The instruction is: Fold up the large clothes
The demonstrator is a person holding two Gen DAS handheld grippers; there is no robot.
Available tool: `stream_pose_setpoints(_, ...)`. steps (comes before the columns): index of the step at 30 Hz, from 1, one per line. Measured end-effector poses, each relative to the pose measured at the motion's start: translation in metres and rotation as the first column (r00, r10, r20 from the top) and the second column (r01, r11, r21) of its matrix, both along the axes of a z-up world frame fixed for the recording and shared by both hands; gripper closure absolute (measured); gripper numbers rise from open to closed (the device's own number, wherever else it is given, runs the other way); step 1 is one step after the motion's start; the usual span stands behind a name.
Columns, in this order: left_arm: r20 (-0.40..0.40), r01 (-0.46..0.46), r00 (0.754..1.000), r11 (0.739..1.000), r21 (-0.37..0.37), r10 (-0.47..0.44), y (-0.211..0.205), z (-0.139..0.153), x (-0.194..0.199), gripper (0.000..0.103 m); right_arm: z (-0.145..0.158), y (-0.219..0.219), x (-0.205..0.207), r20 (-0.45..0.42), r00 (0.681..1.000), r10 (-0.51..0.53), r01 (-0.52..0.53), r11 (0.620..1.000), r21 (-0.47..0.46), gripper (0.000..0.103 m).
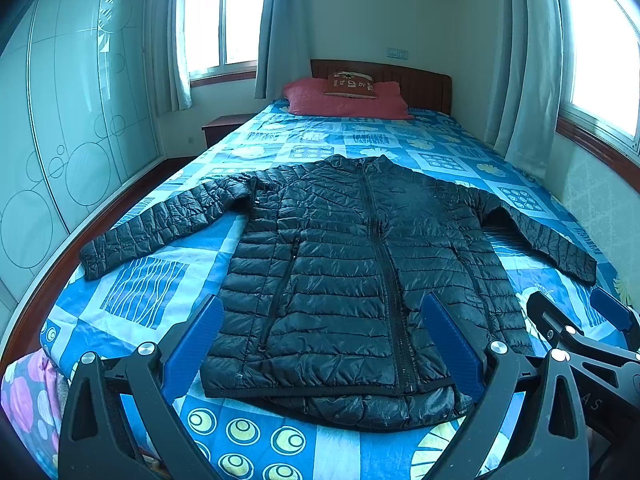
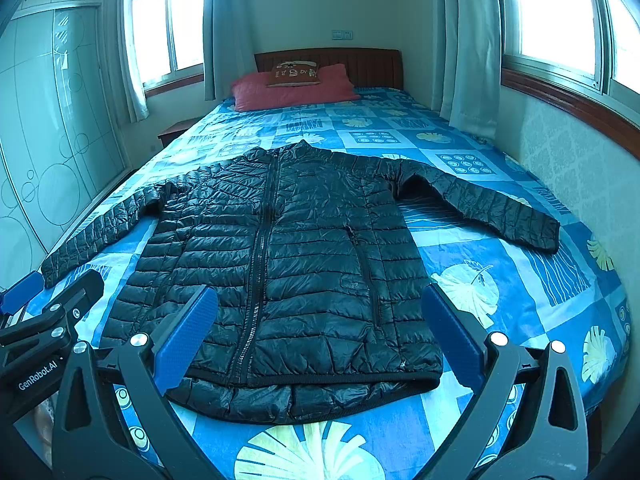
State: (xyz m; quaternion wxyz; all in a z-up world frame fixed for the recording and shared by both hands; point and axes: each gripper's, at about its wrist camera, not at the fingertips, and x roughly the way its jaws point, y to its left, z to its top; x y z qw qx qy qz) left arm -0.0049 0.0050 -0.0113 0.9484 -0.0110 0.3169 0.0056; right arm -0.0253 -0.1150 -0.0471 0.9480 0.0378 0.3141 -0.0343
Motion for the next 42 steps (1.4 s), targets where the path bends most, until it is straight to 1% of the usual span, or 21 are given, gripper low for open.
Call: stream_pose_setpoints(42,-0.031,-0.006,0.999,1.000,-0.011,0.006,0.0018,-0.0052,0.0060,0.004,-0.0089,0.0034,0.0036,-0.019,1.000,0.009,-0.009,1.000,0.006,0.002)
